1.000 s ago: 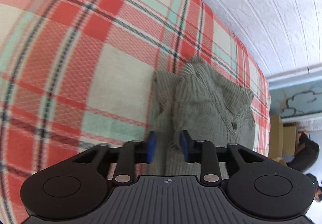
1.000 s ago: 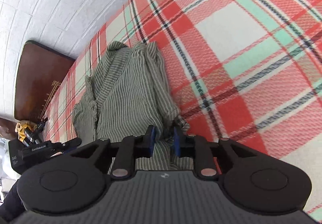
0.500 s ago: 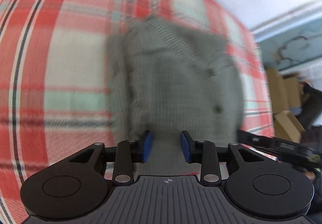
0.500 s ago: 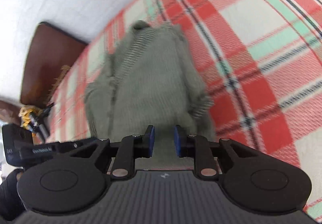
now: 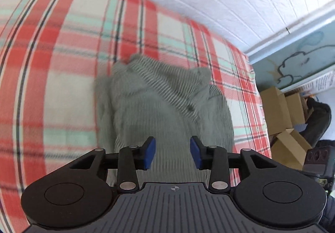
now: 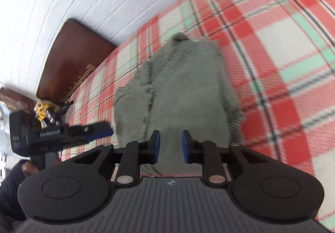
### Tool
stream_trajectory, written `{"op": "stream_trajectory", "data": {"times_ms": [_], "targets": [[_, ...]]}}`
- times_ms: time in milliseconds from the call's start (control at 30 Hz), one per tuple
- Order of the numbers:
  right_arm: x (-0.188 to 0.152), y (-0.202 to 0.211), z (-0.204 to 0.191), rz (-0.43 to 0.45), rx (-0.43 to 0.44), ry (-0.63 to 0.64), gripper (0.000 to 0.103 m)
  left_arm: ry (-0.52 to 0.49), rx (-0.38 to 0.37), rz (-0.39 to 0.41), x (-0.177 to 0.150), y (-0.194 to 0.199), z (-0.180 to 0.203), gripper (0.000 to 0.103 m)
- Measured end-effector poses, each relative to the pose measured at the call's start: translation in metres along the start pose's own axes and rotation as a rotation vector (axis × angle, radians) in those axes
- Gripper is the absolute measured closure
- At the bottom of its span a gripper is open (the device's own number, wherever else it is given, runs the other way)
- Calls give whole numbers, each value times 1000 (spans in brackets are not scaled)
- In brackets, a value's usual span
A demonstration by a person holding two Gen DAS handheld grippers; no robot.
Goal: Fold clothes
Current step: 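Release the shirt and reposition both tools above it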
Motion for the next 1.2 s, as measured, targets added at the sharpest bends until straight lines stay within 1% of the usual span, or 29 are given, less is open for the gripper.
{"op": "stream_trajectory", "data": {"times_ms": [67, 133, 167, 233, 333, 433, 500, 567, 667, 767, 800, 833, 867, 900, 967, 1000, 1100, 1167, 1200], "targets": [[5, -3, -8, 6, 0, 24, 76, -43, 19, 1, 12, -3, 4, 47], [11, -5, -15, 21, -3, 48, 65, -98, 59, 5, 25, -5, 8, 43], [15, -5, -18, 38, -10, 59, 63, -118, 71, 8, 32, -7, 10, 42], [25, -6, -26, 68, -14, 81, 62, -127, 65, 11, 46, -12, 10, 42], [39, -15, -39, 92, -17, 120, 62, -118, 68, 7, 65, -21, 7, 42], [49, -29, -54, 96, -21, 173, 62, -96, 83, -24, 76, -30, 2, 42], [53, -43, -61, 83, -27, 220, 58, -74, 93, -45, 81, -35, -3, 41], [56, -57, -67, 68, -33, 260, 58, -28, 110, -60, 83, -39, -10, 41], [61, -79, -71, 32, -32, 268, 57, 52, 99, -81, 86, -41, -20, 41], [63, -92, -73, 1, -17, 286, 58, 60, 117, -100, 91, -40, -23, 40], [63, -95, -75, -9, -11, 297, 67, 74, 105, -109, 94, -41, -23, 37], [60, -95, -78, -19, -5, 317, 89, 87, 93, -118, 96, -43, -24, 34], [57, -96, -81, -28, 1, 337, 96, 101, 81, -127, 98, -44, -24, 34], [54, -96, -83, -38, 7, 357, 97, 122, 67, -142, 101, -47, -25, 34], [48, -96, -89, -57, 20, 397, 98, 136, 67, -172, 104, -54, -24, 34], [45, -96, -92, -67, 26, 417, 98, 130, 80, -187, 105, -58, -23, 33], [37, -97, -100, -96, 44, 477, 98, 95, 82, -211, 107, -65, -17, 33], [31, -97, -106, -115, 56, 517, 98, 90, 78, -216, 108, -68, -14, 33], [28, -97, -109, -125, 62, 537, 98, 79, 89, -222, 107, -70, -14, 36]]}}
Point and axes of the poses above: each gripper's, at about its wrist camera, not at the fingertips, and y roughly against the way its jaws point, z to its right, x to its top, the point moved 6 cm from there along -y, roughly the way its jaws point, and after that the axes turned 15 degrees about -y, right-handed, at the moved point
